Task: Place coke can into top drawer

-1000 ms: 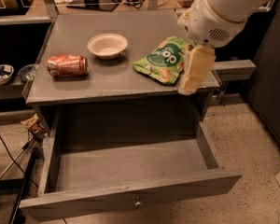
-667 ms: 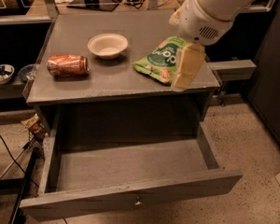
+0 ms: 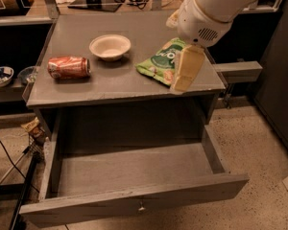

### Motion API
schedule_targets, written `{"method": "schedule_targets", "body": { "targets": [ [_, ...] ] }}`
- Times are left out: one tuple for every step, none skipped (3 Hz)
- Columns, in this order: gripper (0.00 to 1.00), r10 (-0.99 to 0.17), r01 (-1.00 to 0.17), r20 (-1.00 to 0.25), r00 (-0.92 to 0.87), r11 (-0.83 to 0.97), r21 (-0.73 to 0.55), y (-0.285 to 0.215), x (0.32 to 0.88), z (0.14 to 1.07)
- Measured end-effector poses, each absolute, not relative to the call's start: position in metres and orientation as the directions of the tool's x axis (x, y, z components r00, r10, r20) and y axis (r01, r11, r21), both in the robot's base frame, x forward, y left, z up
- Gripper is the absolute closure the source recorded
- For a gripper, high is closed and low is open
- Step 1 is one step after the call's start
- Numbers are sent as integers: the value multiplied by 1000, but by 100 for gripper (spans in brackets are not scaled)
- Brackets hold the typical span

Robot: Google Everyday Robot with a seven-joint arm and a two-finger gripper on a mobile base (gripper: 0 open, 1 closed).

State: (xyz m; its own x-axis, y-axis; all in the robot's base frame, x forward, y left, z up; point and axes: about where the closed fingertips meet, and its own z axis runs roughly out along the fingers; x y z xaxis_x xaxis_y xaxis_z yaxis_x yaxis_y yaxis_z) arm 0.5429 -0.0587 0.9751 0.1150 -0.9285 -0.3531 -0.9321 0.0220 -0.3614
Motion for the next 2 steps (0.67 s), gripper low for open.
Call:
{"method": "schedule_targets", "body": {
  "targets": [
    [0, -908, -921, -390, 155, 10, -389, -34, 560, 980],
    [0, -890, -914, -411, 197, -16, -405, -13, 570, 984]
  ]
}}
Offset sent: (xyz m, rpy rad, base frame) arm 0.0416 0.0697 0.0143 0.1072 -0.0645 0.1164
